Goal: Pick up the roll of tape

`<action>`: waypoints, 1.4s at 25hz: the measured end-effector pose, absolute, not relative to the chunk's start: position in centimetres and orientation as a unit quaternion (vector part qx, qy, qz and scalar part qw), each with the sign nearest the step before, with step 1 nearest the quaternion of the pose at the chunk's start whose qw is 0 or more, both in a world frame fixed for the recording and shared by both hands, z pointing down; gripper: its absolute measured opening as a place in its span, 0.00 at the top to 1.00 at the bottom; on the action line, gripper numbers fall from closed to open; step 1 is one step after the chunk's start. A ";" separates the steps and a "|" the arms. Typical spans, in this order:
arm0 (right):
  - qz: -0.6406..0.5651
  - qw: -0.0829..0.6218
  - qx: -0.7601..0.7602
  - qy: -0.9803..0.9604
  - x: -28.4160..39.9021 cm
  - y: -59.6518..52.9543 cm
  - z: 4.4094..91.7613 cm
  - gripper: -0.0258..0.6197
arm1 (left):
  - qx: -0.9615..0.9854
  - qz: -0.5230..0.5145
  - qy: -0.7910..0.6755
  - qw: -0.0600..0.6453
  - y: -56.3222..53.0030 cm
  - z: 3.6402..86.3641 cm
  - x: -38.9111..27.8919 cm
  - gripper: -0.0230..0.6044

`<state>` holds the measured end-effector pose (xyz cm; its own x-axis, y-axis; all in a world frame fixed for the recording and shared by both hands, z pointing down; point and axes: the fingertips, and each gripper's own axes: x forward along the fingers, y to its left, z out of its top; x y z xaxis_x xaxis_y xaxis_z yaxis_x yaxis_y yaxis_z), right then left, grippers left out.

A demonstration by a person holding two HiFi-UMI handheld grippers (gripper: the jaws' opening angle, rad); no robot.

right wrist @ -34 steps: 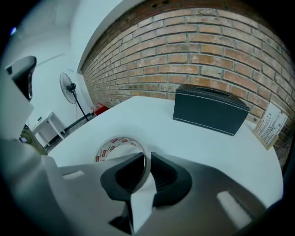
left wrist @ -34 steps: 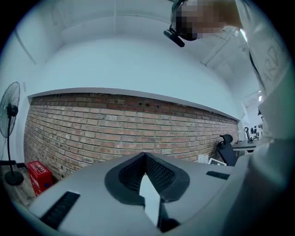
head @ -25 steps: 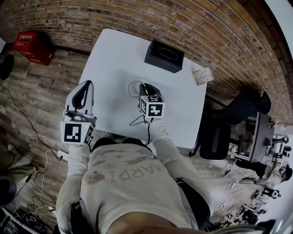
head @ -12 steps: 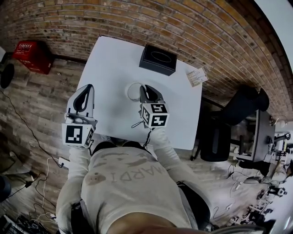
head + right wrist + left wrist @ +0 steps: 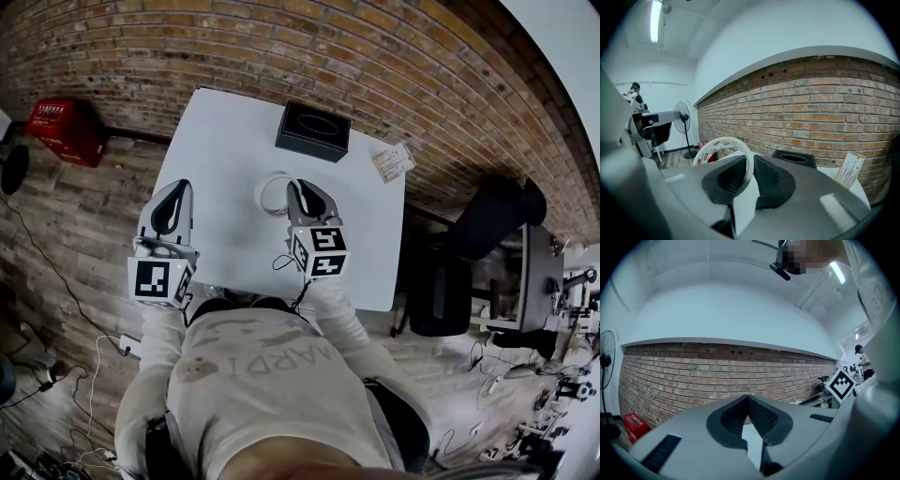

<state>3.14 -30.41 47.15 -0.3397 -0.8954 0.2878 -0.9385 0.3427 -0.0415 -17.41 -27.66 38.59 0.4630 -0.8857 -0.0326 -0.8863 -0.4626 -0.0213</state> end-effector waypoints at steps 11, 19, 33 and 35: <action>0.056 0.071 0.570 -0.817 4.5 -28.0 42.7 0.87 | -0.853 0.008 0.521 0.029 -25.9 37.6 -16.3 0.95; 0.035 0.045 0.572 -0.819 5.8 -26.7 40.1 0.87 | -0.850 0.010 0.526 0.038 -24.9 37.0 -15.4 0.95; 0.001 0.007 0.571 -0.821 7.0 -24.5 36.6 0.87 | -0.846 0.014 0.530 0.051 -23.3 35.6 -14.7 0.95; -0.004 0.003 0.571 -0.821 7.1 -24.2 36.2 0.87 | -0.845 0.013 0.532 0.051 -23.1 35.5 -14.6 0.95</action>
